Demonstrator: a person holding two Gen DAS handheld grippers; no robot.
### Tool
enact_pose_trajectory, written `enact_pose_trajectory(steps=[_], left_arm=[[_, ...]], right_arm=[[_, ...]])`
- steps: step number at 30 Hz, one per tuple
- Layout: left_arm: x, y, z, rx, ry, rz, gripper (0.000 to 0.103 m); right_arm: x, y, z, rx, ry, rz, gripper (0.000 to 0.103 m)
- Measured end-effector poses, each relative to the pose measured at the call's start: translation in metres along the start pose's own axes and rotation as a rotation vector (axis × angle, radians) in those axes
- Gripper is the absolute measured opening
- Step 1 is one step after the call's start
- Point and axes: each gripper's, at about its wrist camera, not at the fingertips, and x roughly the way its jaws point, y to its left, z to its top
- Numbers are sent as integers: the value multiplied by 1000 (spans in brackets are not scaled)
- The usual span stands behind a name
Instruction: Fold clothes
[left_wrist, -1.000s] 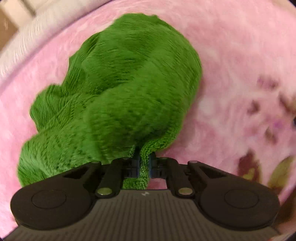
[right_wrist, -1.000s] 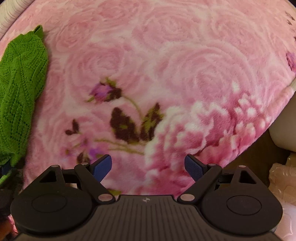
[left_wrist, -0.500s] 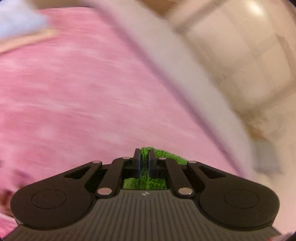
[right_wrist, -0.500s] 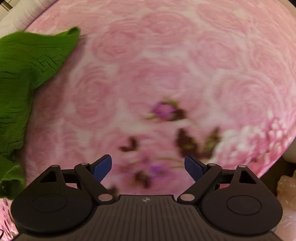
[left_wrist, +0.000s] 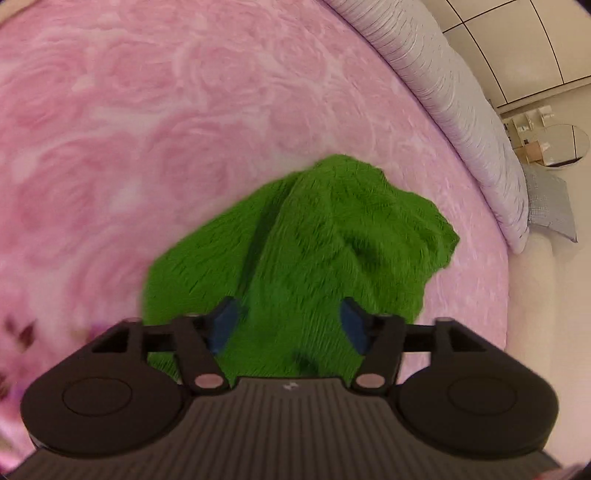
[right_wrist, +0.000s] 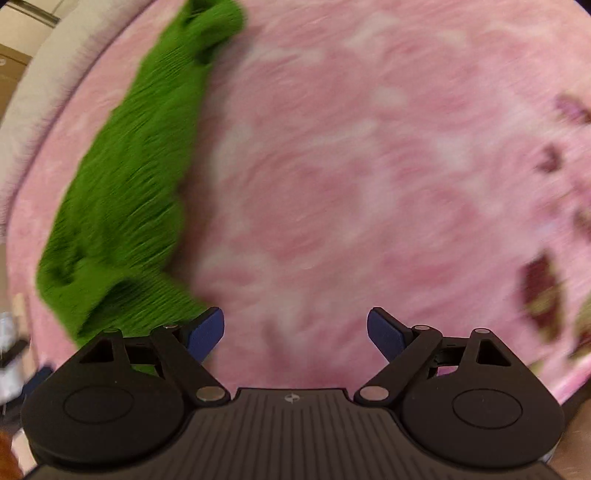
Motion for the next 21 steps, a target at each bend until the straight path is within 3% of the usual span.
enact_pose_trajectory(steps=[3,5,6,7,8,11,13,14,16,19,21], left_arm=[[31,10,17,-68,41,-55,67],[52,20,18,-122,79,-62,64],[59,26,17,-144,91,-70,37],[63,30,17,-155,99,-79,16],[62,33,16,-152,106,-83,9],[42,40,17,-88,83,-86,11],[22,47,20,-66,61,-56,25],[12,52,21,-51,49,-33,36],[-2,60,21,-6,26,47,40],[5,67,17,30,47,89,53],[24,64,11,54,86,87,57]], right_arm=[[6,14,-14,2,-16,35,86],[10,23,-23,-4,-28,56,86],[12,28,-28,-19,-38,68,85],[14,33,-33,-38,-48,77,85],[16,39,-37,-63,-59,81,85],[24,57,-45,-154,-104,53,75],[29,66,-44,-205,-137,30,73],[31,69,-42,-213,-151,34,72],[35,71,-41,-208,-175,45,67],[44,75,-37,-205,-191,49,66],[49,76,-41,-212,-205,53,57]])
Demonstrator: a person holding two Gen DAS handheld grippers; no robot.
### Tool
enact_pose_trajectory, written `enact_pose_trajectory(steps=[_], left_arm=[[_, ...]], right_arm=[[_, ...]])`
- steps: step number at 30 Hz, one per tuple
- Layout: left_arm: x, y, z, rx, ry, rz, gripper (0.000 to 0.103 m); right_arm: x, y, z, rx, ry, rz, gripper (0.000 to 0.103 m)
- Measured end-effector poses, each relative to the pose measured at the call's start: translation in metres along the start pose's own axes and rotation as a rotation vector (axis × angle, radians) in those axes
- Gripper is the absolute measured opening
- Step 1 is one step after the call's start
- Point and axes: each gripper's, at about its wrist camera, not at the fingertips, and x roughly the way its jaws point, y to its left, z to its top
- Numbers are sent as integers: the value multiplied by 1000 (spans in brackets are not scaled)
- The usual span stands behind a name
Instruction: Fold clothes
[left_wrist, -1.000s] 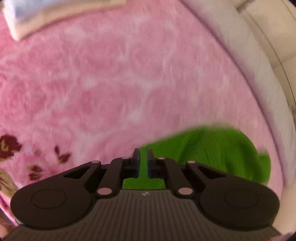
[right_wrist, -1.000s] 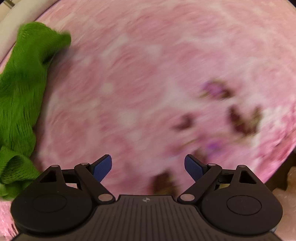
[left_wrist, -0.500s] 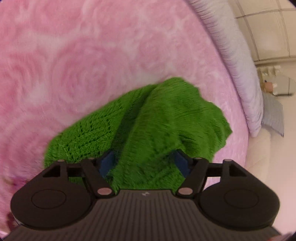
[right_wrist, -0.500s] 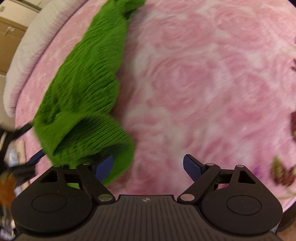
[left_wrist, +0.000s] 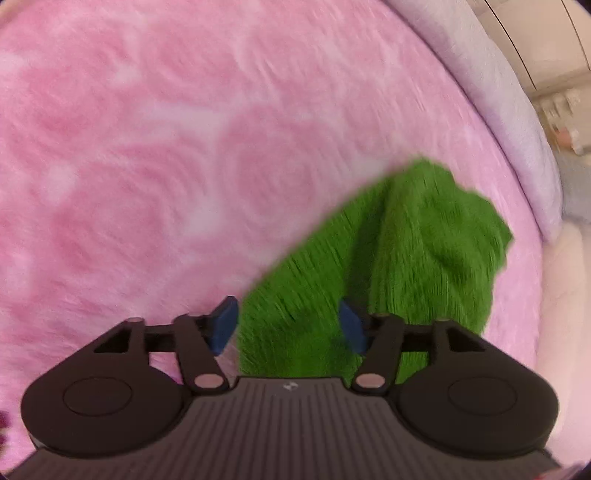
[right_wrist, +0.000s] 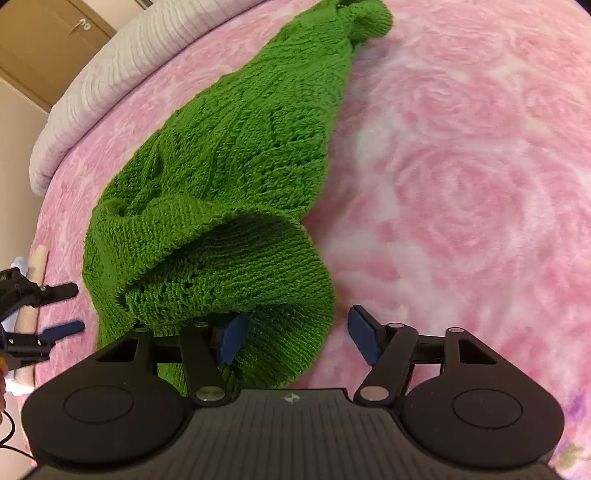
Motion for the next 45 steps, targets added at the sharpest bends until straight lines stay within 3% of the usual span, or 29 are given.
enact_pose_trajectory(steps=[1,2,3,4,5,10,14,17,24,28,32,35,37,39,41,42,45], left_arm=[[10,-4,-3,21,12,1,57],[18,-12,-6,53,8,10,57],[24,-19,-9,86,3,21,48],[25,-25,-11,109,3,20,39],[24,-28,-12,113,18,-18,19],[-6,-41,-23,1,35,-227,17],[-56,-85,-37,-35,-39,-464,8],[-92,-133,-49,6,-114,-584,4],[-156,-243,-89,110,-287,-703,4],[-187,-280,-103,91,-421,-765,4],[-222,-316,-110,139,-588,-735,4],[-236,-324,-134,168,-625,-734,5],[-232,-314,-155,154,-590,-700,6],[-218,-297,-179,128,-511,-649,9],[-195,-274,-203,79,-390,-621,9],[-182,-261,-213,47,-324,-603,10],[-148,-230,-230,-65,-169,-488,14]], right_arm=[[1,0,-2,-1,-2,9,50],[1,0,-3,7,4,25,31],[0,-1,-4,14,11,41,13],[0,-2,-6,22,17,57,11],[-3,-2,-5,26,15,64,9],[-62,-23,19,124,-136,40,7],[-143,-41,59,174,-367,18,6],[-205,-44,94,131,-532,41,6],[-328,-44,154,-6,-743,189,7],[-373,-35,192,-122,-778,264,7],[-400,-20,248,-219,-799,319,7],[-427,-21,252,-322,-803,327,7],[-434,-28,239,-372,-752,306,8],[-427,-48,220,-407,-604,264,9],[-407,-71,201,-421,-396,199,11],[-394,-83,191,-422,-279,161,18],[-355,-120,164,-420,72,45,20]])
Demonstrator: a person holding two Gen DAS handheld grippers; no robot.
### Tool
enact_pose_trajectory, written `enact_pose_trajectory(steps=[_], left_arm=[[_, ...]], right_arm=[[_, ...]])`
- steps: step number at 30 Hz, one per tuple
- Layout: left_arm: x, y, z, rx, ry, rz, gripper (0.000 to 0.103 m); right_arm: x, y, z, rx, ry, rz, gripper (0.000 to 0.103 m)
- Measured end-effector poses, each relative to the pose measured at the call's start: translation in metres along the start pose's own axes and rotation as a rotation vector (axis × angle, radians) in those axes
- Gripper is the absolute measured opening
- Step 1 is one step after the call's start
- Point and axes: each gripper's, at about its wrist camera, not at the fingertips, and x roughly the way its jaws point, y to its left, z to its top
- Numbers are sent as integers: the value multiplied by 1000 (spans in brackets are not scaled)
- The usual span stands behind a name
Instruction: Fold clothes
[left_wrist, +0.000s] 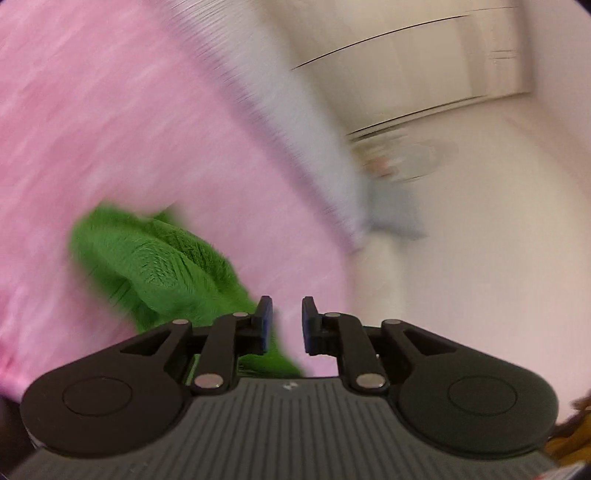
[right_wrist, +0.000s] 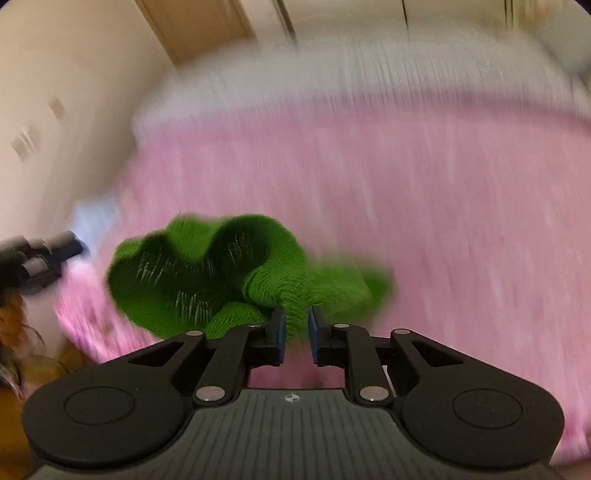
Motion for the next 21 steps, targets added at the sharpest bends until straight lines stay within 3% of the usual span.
enact_pose_trajectory(steps=[1,2,5,7,9,16,21], left_arm=[[6,11,-1,-32,26,41,14],[13,19,3,-48,41,65,18],[40,40,26,-63,57,128,31],[65,53,48,-76,61,149,31],[91,63,69,-60,82,166,33],[187,82,118,144,204,248,40],[252,93,148,262,285,281,49]], right_arm=[[12,-10,-9,33,91,-12,22],[21,-20,-10,109,121,-15,28],[43,-38,-7,275,76,-7,50],[65,-41,-10,336,42,-27,59],[96,-54,-11,407,44,-52,59],[196,-111,-47,768,90,-98,59],[231,-127,-39,875,29,-79,59]])
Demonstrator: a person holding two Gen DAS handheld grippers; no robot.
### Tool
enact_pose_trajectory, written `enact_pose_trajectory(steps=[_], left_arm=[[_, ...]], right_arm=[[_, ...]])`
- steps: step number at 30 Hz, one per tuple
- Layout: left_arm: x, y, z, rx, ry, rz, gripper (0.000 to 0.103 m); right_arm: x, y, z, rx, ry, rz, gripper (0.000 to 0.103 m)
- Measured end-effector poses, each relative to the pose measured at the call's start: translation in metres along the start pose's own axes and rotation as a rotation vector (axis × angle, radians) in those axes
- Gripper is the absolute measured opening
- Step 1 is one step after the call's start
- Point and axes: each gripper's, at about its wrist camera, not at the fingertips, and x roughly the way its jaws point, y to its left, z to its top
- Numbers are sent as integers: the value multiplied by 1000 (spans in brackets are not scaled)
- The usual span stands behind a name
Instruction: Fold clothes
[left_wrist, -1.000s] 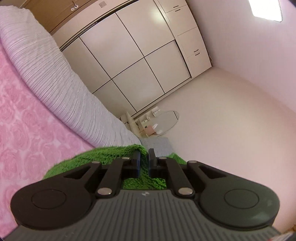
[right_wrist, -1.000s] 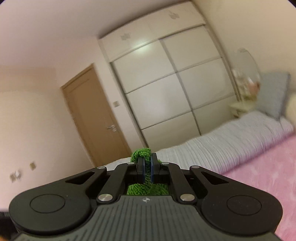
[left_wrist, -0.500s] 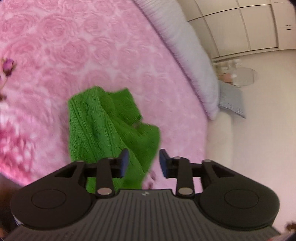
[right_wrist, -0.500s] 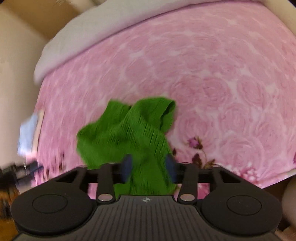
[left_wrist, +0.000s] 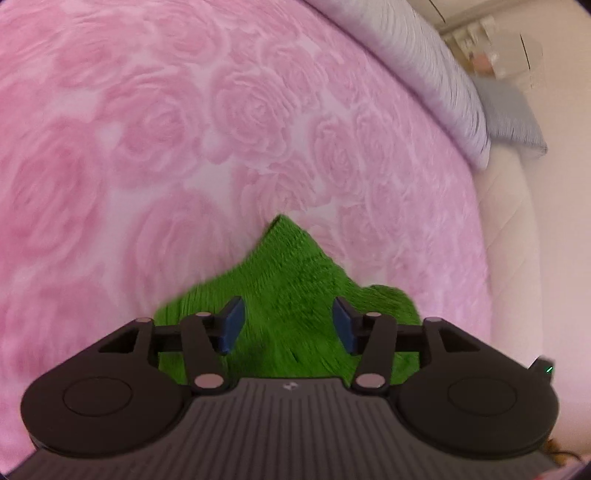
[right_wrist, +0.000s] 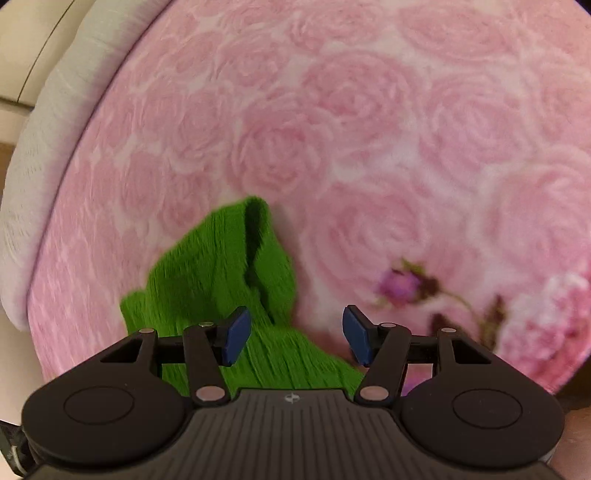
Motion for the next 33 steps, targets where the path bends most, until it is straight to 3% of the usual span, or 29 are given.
enact_pose_trajectory(steps=[5,9,11,13,14,15,16,17,18,19,24,31,32,33], left_arm=[[37,4,25,1,-13,-44,59],[61,10,36,-24,-28,-44,60],[74,12,39,-53,6,-61,60],[87,13,39,-70,49,-94,59],[93,12,38,-72,66,-102,56],[98,11,36,-68,78,-108,36],[100,10,35,-63,86,-124,23],[99,9,34,-59,83,-143,5],[98,7,33,-56,80,-161,2],[96,6,33,-55,68,-177,2],[32,7,50,-74,-153,-252,1],[-80,-9,89,73,-531,-311,2],[-86,-7,94,73,-567,-285,6],[-87,-3,103,57,-572,-238,19]], right_arm=[[25,4,24,17,-42,66,59],[45,7,37,38,-46,164,59],[52,11,42,36,-40,201,59],[61,13,46,31,-28,176,61],[66,13,48,33,-20,173,61],[70,12,50,38,-9,185,59],[73,11,51,43,2,198,55],[75,13,53,34,6,204,40],[74,18,53,2,0,200,14],[73,23,54,-30,-7,196,11],[54,60,61,-189,-74,204,9],[-10,137,94,-370,-321,409,9],[-15,147,103,-383,-361,442,9],[-16,158,114,-387,-391,470,13]])
